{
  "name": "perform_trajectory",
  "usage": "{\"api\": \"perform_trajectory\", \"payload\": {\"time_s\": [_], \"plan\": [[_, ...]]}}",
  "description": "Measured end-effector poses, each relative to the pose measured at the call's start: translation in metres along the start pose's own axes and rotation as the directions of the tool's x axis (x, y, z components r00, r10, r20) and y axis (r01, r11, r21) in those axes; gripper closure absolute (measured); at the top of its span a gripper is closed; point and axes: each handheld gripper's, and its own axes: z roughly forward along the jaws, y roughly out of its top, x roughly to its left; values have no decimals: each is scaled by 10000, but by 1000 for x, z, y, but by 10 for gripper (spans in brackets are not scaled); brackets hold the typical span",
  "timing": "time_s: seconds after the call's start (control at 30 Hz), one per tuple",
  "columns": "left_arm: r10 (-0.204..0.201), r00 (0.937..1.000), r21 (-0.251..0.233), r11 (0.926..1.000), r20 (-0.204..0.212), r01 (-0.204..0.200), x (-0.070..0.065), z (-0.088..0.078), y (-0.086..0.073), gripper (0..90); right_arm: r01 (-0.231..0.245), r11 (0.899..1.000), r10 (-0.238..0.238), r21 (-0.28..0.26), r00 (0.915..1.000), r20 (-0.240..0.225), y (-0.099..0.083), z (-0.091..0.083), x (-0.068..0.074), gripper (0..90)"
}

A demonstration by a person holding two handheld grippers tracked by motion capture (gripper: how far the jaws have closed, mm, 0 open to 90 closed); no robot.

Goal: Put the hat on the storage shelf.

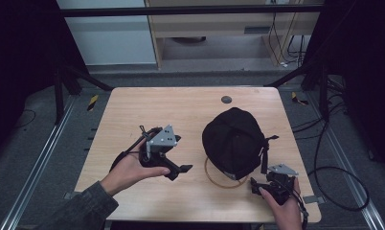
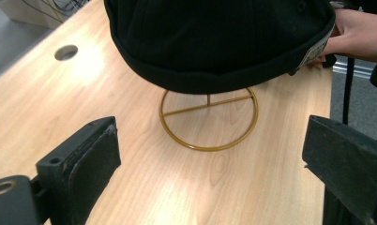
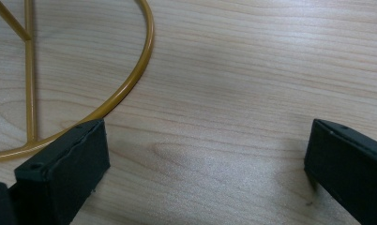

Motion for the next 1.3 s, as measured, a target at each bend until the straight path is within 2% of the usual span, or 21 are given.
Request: {"api": "perform_trajectory", "payload": {"time_s": [0.37, 0.8, 1.0, 1.1, 1.3], "plan": [[-147, 9999, 181, 9997, 5, 147, -1, 6, -17, 39, -1, 10000, 1, 2, 10000, 1, 0, 0, 0, 4], [-693, 9976, 101, 9976, 30, 692, 3, 11, -38, 40, -4, 10000, 4, 2, 10000, 3, 0, 0, 0, 4], [-1009, 9949, 179, 9947, 12, 1009, 6, 15, -52, 41, -3, 10000, 3, 1, 10000, 3, 0, 0, 0, 4], [-1293, 9916, 87, 9916, -79, 1294, 8, 17, -60, 41, -3, 10000, 3, 2, 10000, 2, 0, 0, 0, 4], [-1524, 9879, 87, 9882, -288, 1527, 17, 16, -73, 43, -9, 10000, 9, 0, 10000, 2, 0, 0, 0, 4]]}}
